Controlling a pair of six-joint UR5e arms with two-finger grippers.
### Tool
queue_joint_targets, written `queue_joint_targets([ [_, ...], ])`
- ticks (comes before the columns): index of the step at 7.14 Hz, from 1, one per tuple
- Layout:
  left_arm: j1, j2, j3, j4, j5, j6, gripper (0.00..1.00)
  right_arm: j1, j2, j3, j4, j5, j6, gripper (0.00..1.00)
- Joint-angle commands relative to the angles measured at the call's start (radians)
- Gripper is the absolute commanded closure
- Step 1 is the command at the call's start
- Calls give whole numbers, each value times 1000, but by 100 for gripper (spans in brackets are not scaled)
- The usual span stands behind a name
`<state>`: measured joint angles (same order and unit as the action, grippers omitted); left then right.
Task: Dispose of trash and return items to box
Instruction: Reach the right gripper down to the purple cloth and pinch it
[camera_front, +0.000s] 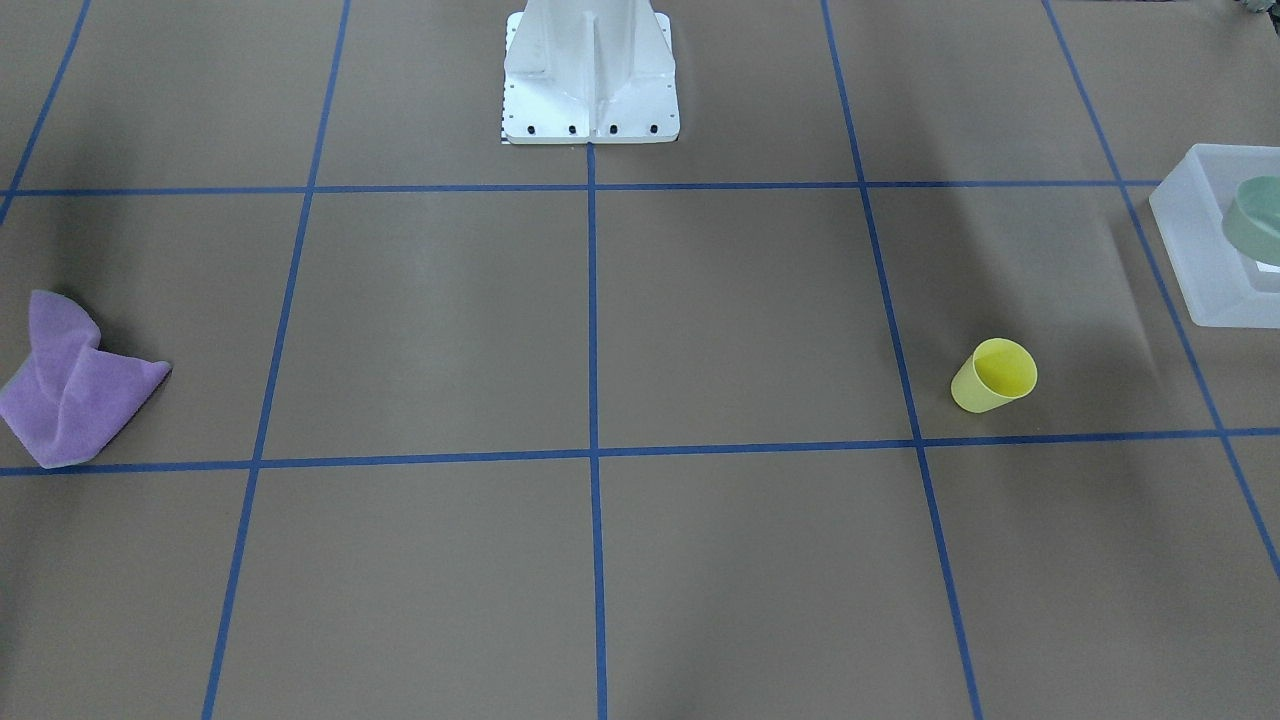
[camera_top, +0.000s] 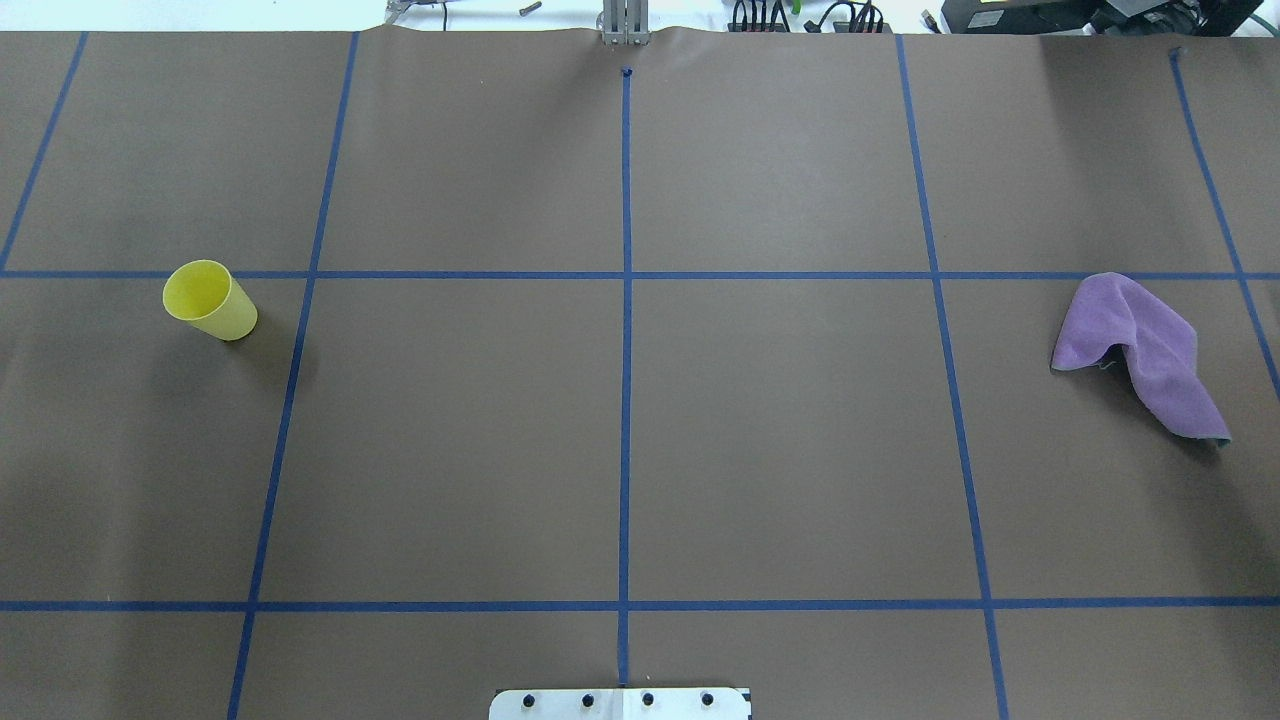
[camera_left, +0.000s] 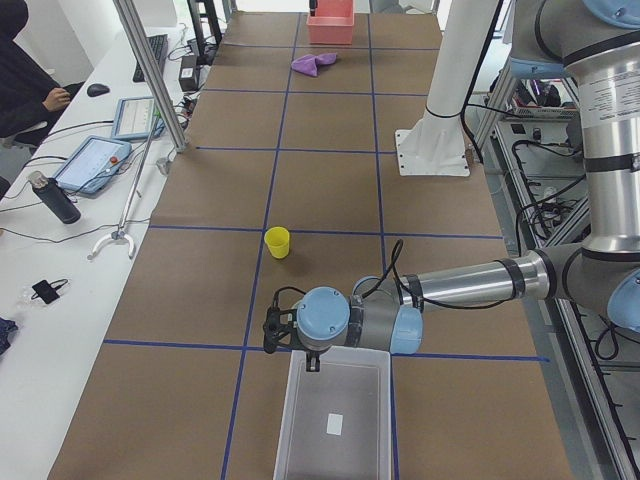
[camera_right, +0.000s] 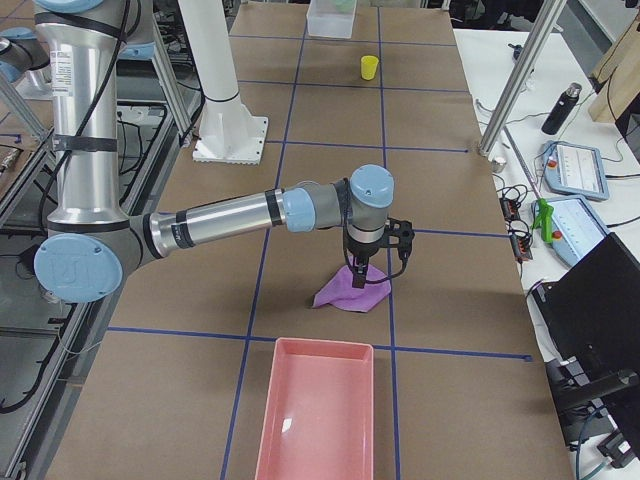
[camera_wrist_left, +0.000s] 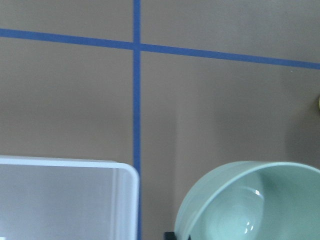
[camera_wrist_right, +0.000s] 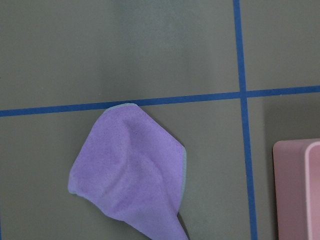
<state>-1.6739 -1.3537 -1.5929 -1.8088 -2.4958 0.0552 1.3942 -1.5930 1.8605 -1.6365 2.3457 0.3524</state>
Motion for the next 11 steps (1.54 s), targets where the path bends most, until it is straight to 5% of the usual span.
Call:
queue_joint_targets([
  [1, -70, -7, 77, 69, 43, 138, 100, -44, 25, 0, 0, -3, 54, 0],
  [4, -60, -38, 218, -39, 124, 48, 100, -93, 25, 0, 1, -11, 102, 0],
  [8, 71, -35, 220, -84, 115, -43, 100, -95, 39, 0, 0, -11, 106, 0],
  [9, 86, -32, 220, -84, 114, -41, 69, -96, 39, 0, 1, -11, 106, 0],
  [10, 86, -28, 220, -110, 103, -41, 3, -98, 39, 0, 1, -19, 106, 0],
  [11, 85, -19, 229, -191, 103, -38, 2, -113, 41, 0, 1, -52, 109, 0],
])
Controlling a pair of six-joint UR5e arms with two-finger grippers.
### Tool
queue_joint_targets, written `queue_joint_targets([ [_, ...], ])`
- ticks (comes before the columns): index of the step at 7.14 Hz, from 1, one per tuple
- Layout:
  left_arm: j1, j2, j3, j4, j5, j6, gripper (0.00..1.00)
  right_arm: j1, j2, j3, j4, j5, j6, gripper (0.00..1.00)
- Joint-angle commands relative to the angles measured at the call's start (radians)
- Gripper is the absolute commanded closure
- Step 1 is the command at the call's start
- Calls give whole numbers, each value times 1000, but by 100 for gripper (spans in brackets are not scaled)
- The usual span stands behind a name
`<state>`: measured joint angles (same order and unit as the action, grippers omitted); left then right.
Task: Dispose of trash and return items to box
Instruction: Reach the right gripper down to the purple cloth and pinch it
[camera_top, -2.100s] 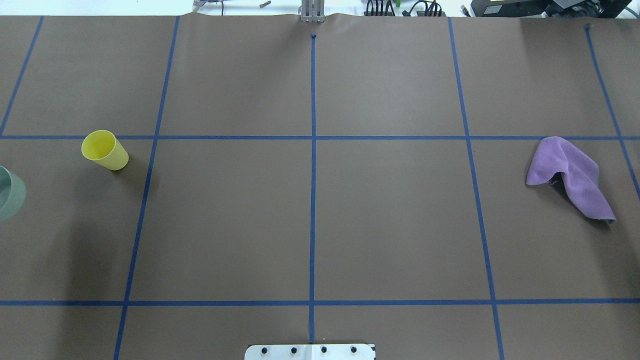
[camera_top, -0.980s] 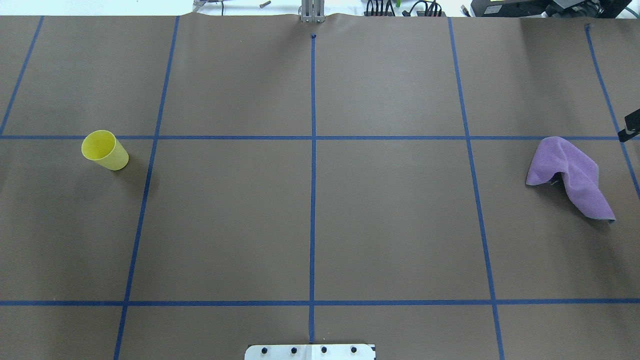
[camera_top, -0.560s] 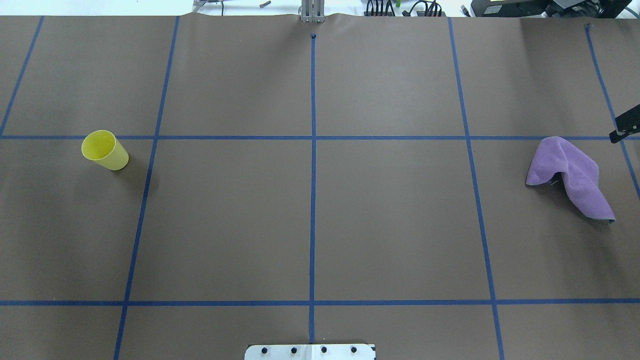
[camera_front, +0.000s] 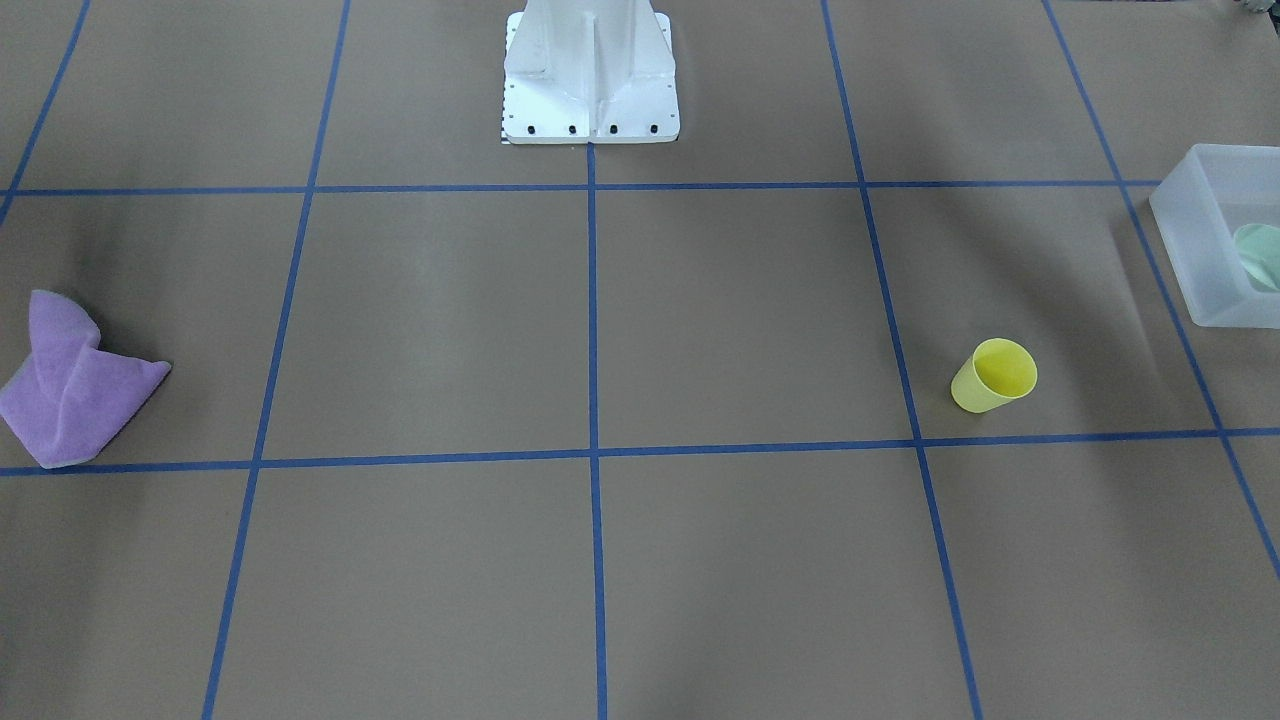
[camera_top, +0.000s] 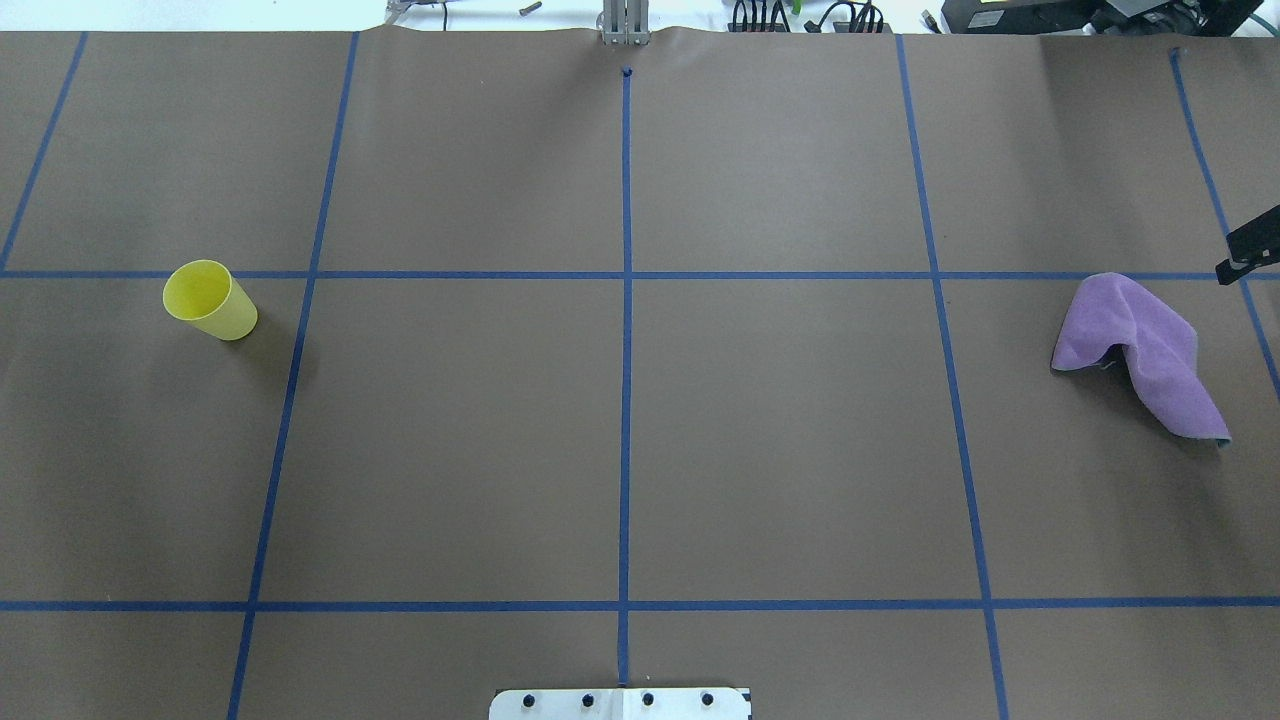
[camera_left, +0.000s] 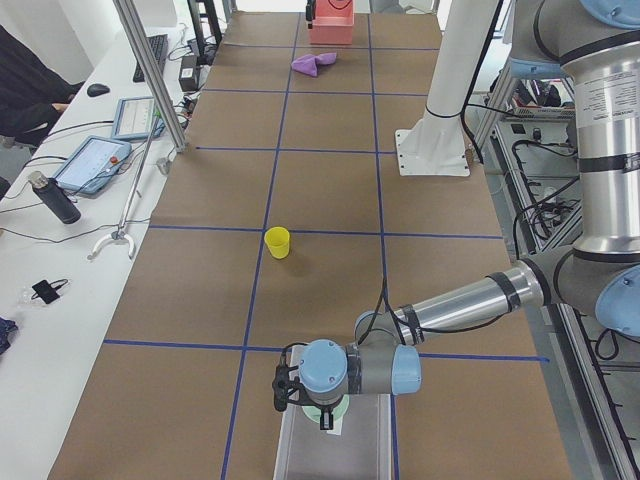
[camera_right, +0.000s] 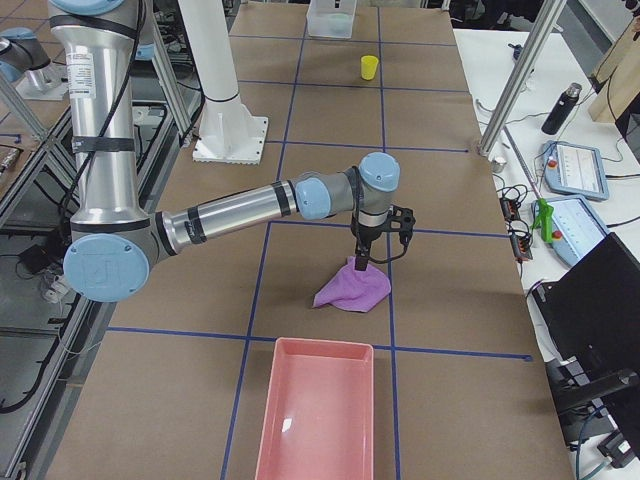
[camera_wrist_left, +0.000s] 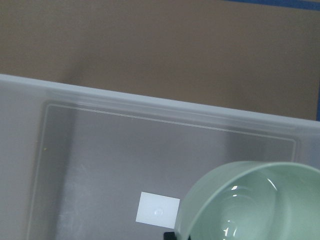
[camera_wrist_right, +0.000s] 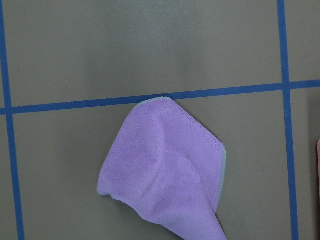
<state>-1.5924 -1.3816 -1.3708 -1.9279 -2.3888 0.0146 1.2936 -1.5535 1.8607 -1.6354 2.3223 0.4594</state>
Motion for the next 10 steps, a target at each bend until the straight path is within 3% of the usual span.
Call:
queue_joint_targets([
  [1, 2, 3, 4, -109, -10, 1, 2, -37, 9, 0, 0, -53, 22, 0],
  [2, -7, -8, -19, -93, -50, 4, 2, -75, 32, 0, 2, -96, 72, 0],
  [4, -59, -46, -77, 24, -67, 10, 2, -178, 44, -40, 154, -174, 229, 0],
  [6, -113, -76, -188, 130, -67, 10, 2, -218, 44, -107, 248, -185, 242, 0],
  [8, -123, -79, -336, 278, -61, 10, 2, -258, 46, -115, 253, -185, 242, 0],
  [10, -121, -114, -340, 285, -59, 7, 2, -293, 44, -144, 253, -208, 239, 0],
])
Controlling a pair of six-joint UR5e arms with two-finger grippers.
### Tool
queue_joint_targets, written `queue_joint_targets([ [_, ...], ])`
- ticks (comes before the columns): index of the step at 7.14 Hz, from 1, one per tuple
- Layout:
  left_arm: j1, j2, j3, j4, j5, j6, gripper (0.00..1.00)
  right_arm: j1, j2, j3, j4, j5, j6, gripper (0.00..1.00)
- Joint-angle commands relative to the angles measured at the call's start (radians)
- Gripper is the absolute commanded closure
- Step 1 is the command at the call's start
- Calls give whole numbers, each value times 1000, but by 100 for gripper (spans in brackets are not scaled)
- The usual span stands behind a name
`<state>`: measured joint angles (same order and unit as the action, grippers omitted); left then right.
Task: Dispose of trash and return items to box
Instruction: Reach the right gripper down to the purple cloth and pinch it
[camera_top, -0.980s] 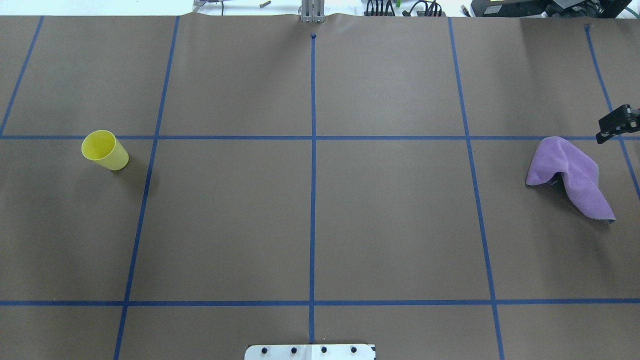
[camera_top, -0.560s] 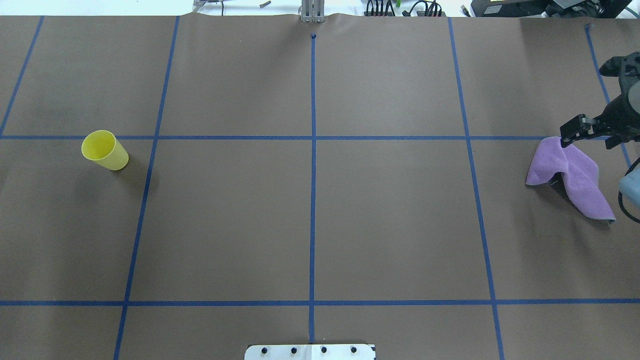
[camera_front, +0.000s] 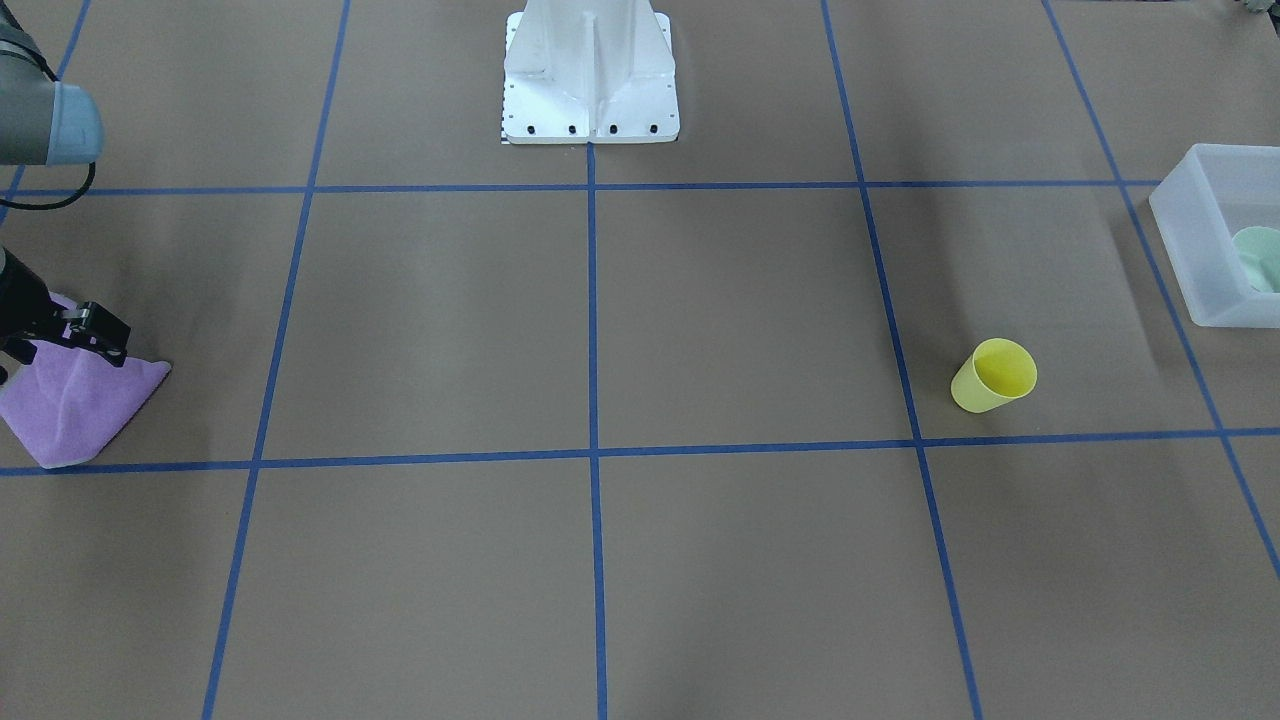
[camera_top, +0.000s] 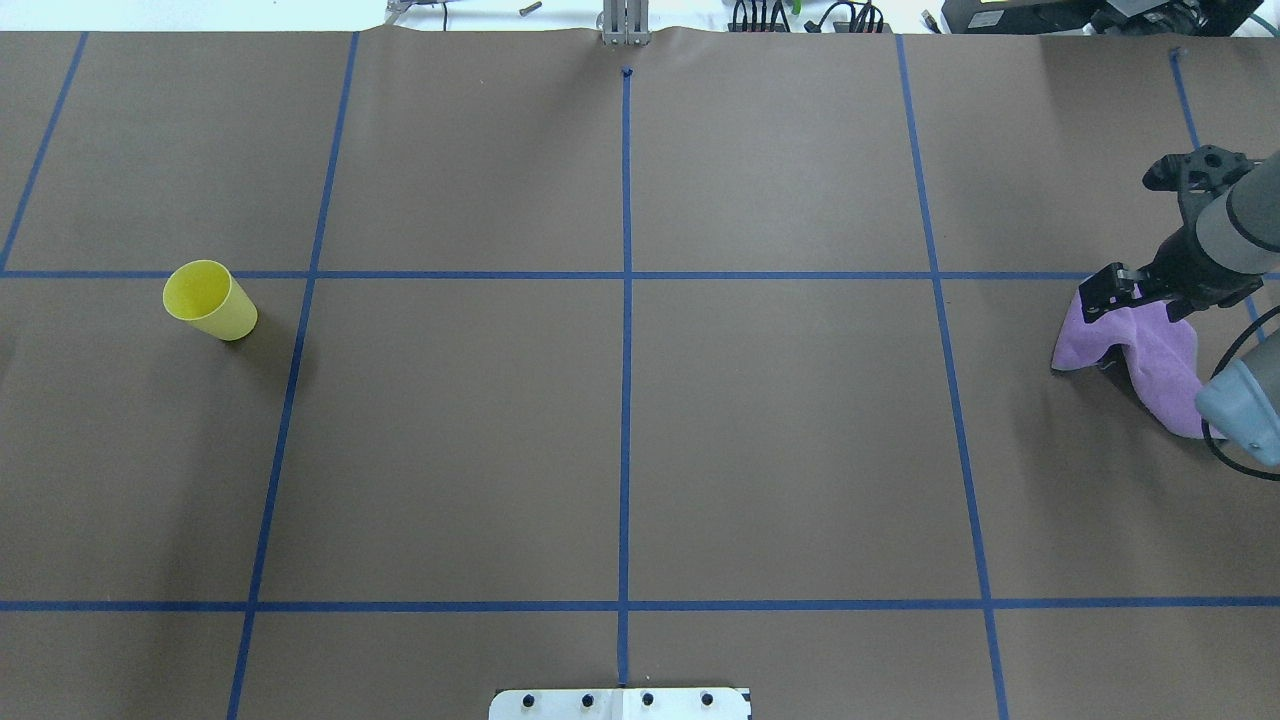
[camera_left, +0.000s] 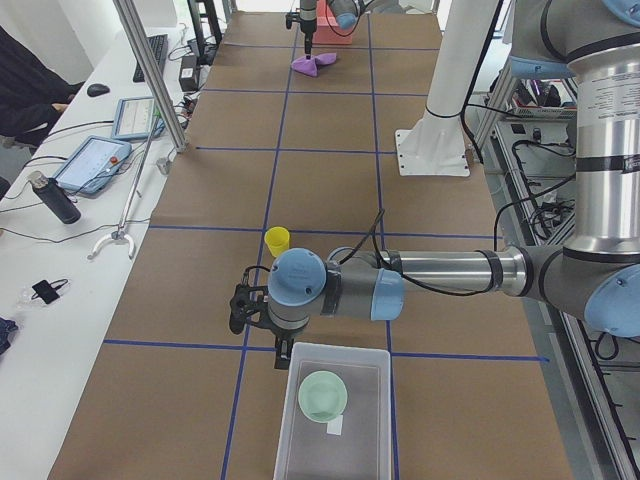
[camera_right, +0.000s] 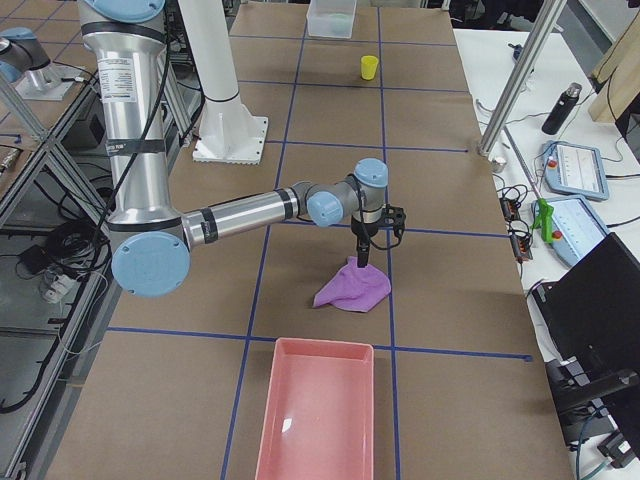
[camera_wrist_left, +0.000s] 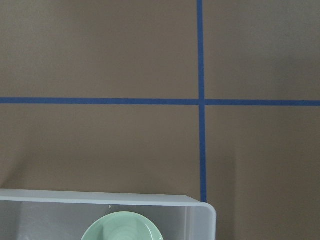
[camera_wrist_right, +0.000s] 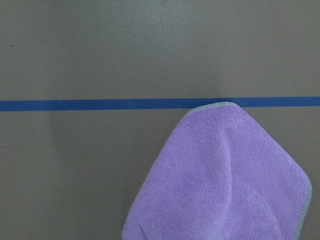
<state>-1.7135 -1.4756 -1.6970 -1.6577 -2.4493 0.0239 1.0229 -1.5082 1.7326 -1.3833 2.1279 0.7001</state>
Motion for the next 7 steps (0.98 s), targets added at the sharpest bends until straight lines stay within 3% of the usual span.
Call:
queue_joint_targets([
  [1, 2, -26, -12, 15, 3, -7, 2, -36, 2, -37, 3, -20, -4, 4],
  [2, 0, -28, -16, 15, 3, -13, 2, -49, 6, -54, 3, -38, -7, 23],
  [4, 2, -38, -17, 13, 1, -15, 2, -55, 6, -80, 3, -59, -30, 100],
  [7, 34, -58, -26, -10, -8, -134, 2, 4, 10, -68, 1, -37, -65, 100],
])
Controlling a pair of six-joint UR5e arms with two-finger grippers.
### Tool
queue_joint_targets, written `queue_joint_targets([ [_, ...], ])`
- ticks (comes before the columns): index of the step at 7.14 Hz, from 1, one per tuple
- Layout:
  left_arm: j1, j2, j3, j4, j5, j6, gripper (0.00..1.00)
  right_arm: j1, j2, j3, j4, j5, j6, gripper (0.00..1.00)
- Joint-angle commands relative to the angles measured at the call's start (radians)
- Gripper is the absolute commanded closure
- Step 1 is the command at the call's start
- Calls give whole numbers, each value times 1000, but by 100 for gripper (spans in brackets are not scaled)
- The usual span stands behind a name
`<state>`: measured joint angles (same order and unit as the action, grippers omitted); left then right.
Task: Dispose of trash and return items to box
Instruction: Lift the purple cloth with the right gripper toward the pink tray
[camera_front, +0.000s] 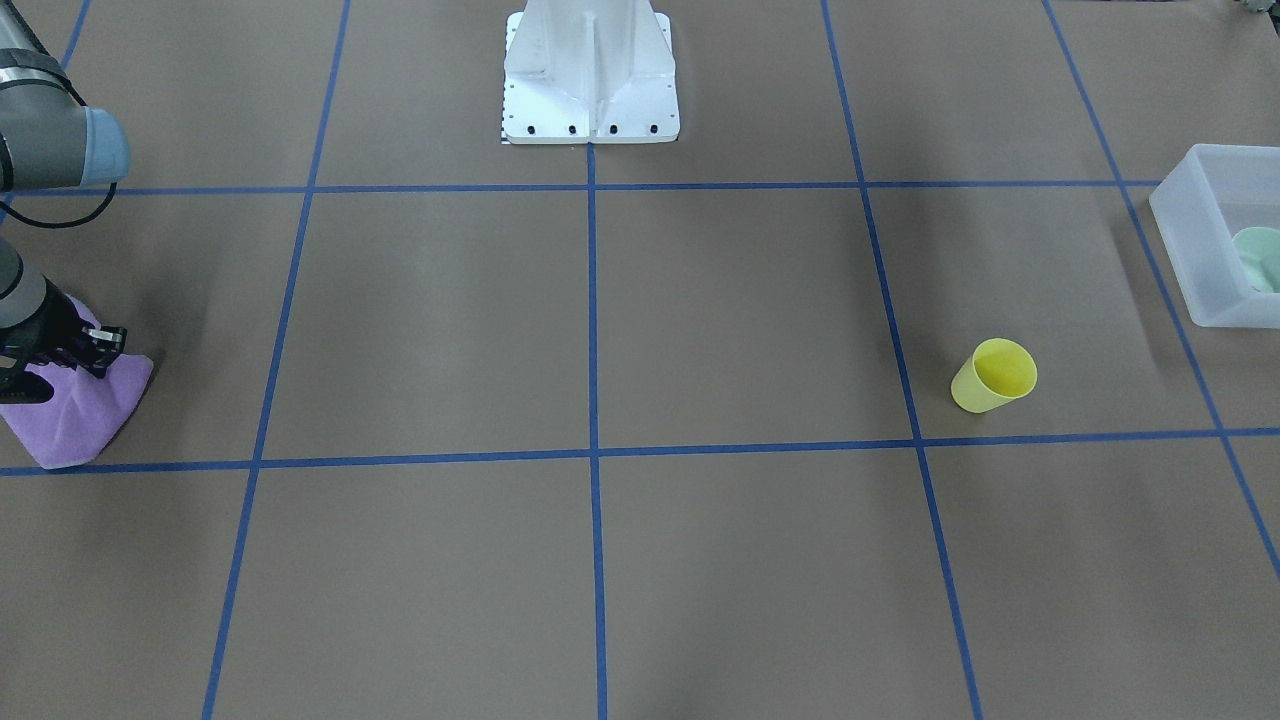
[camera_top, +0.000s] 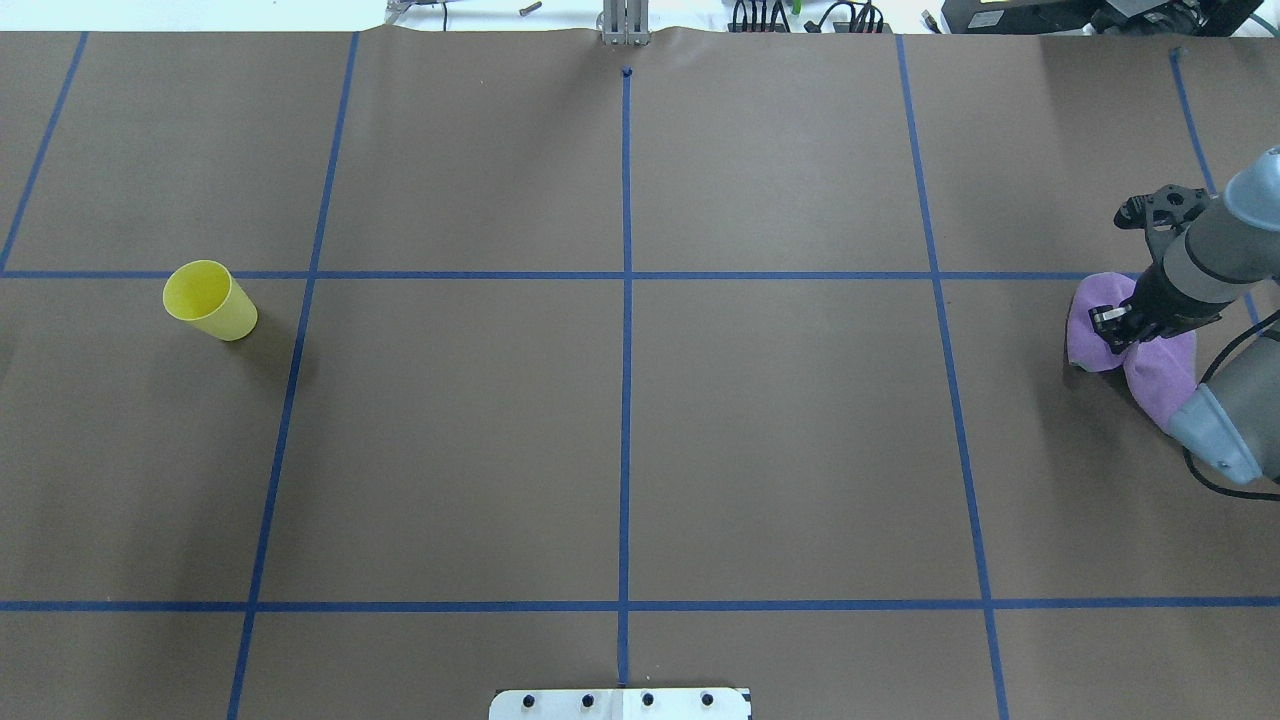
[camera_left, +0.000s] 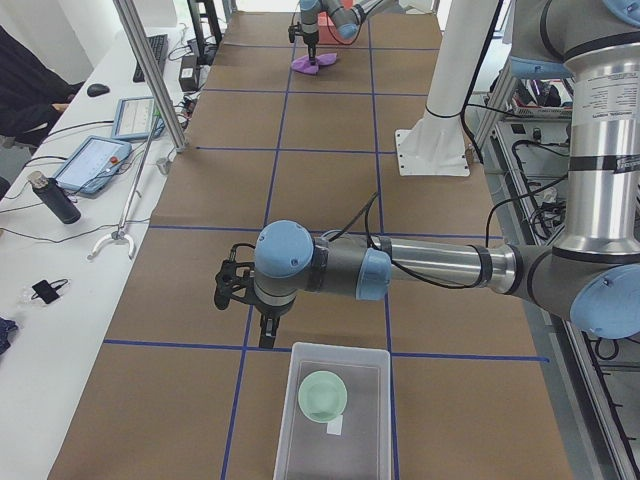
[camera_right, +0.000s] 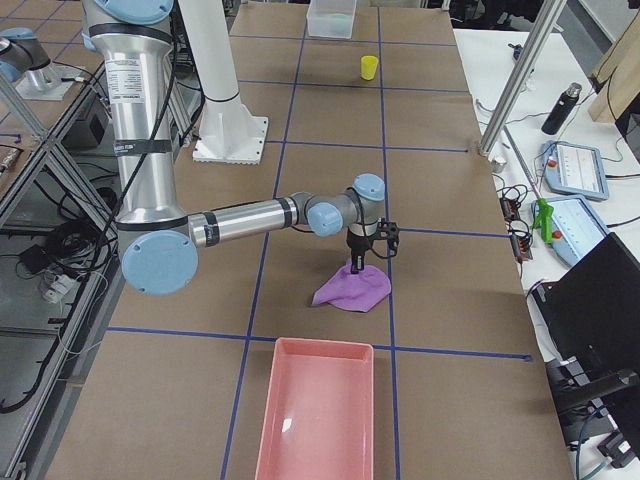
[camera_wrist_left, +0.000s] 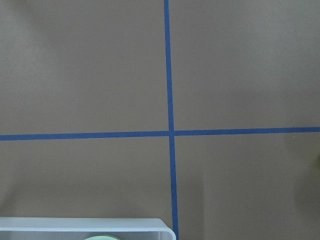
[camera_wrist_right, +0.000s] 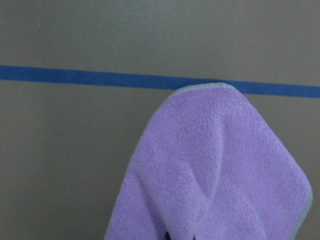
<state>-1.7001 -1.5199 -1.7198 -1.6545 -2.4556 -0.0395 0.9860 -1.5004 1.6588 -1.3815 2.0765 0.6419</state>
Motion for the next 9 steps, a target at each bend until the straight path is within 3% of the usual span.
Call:
queue_joint_targets([
  [1, 83, -14, -3, -46, -2, -139, 2, 93, 8, 27, -16, 40, -11, 100],
  [3, 236, 0, 6, -297, 6, -462, 2, 230, -4, 58, -17, 153, -77, 100],
  [4, 300, 3, 5, -348, 7, -568, 2, 281, -11, 82, -22, 180, -82, 100],
  [5, 368, -5, 6, -390, 13, -676, 2, 322, -12, 131, -86, 195, -100, 100],
  [7, 465, -78, 38, -402, 93, -793, 2, 432, -5, 255, -383, 185, -366, 100],
  [8, 477, -129, 86, -404, 99, -812, 2, 480, -6, 287, -469, 179, -464, 100],
  [9, 487, -159, 123, -404, 99, -815, 2, 518, -14, 291, -476, 178, -500, 100],
])
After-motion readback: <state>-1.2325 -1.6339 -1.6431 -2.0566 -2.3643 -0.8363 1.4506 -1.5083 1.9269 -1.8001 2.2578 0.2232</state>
